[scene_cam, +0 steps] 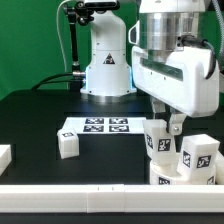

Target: Assemble stool

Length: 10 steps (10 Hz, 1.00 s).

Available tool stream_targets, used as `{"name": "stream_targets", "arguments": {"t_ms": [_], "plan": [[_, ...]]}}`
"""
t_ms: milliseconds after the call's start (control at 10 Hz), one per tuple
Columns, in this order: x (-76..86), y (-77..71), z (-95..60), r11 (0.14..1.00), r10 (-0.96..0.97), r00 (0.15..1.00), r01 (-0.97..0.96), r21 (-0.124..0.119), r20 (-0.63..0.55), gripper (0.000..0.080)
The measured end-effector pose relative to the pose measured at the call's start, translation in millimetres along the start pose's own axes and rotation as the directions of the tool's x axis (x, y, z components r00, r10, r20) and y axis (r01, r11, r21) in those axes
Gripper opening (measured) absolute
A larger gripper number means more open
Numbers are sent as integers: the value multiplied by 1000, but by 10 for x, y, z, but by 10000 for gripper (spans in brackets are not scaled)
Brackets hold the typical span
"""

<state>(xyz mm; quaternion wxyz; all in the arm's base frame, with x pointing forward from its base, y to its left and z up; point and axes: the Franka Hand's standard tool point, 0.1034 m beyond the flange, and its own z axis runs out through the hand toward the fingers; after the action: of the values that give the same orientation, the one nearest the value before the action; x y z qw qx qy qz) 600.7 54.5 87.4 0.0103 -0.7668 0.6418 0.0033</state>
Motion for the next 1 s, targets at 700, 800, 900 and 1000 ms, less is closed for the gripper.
{"name": "stream_targets", "arguments": {"t_ms": [700,800,900,1000], "plan": [[-87,-17,0,775,623,779,-627,75,73,334],[-92,-21,-4,756,644,760,-649,80,87,334],[-101,-50,-19,715,684,721,-693,95,115,334],[-112,-55,-20,663,721,676,-737,134,151,334]]}}
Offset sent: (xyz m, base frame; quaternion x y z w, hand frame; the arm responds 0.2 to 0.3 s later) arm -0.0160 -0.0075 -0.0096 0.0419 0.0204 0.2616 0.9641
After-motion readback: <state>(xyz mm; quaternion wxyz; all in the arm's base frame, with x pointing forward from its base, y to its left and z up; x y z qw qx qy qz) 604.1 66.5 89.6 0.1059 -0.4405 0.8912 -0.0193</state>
